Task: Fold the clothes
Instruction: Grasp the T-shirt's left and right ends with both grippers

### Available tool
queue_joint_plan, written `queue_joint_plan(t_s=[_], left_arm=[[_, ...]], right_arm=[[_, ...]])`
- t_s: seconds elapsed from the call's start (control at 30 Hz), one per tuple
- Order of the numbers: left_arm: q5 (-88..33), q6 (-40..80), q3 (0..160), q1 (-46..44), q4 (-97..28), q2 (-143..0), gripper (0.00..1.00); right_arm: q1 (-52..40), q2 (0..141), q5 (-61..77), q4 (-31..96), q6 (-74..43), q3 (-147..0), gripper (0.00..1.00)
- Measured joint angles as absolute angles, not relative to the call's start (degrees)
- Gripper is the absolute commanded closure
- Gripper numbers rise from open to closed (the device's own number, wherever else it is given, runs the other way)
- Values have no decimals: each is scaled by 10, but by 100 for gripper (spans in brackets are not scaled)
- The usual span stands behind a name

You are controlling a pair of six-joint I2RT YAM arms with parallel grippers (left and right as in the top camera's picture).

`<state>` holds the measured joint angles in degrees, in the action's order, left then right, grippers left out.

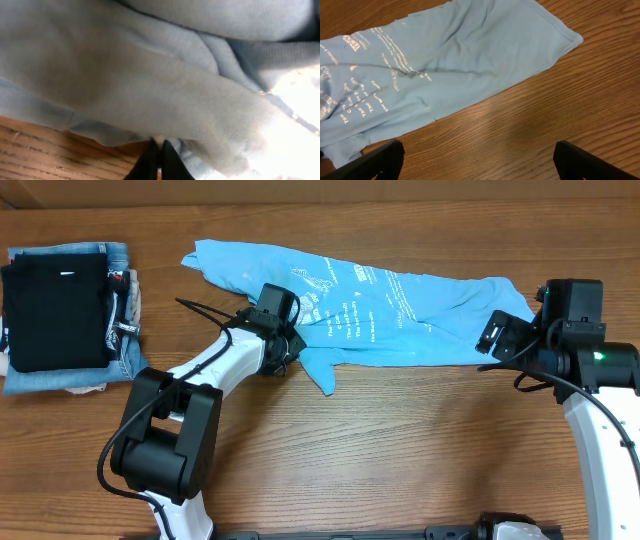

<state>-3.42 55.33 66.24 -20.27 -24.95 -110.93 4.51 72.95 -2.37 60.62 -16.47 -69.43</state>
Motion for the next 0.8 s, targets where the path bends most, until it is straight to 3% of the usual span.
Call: queue_joint_plan(t_s=[0.17, 0.37, 0.63, 0.8], left_arm=[[-47, 549, 664, -203, -271, -1109, 96], [-65, 507, 649, -190, -394, -1071, 96], [-15, 421, 640, -106, -544, -830, 96], [20, 388, 642, -68, -585, -761, 96]], right_arm=[[45, 729, -24, 606, -164, -694, 0], [45, 729, -24, 607, -165, -694, 0], [45, 730, -32, 611, -170, -694, 0], [45, 730, -69, 621, -194, -694, 0]])
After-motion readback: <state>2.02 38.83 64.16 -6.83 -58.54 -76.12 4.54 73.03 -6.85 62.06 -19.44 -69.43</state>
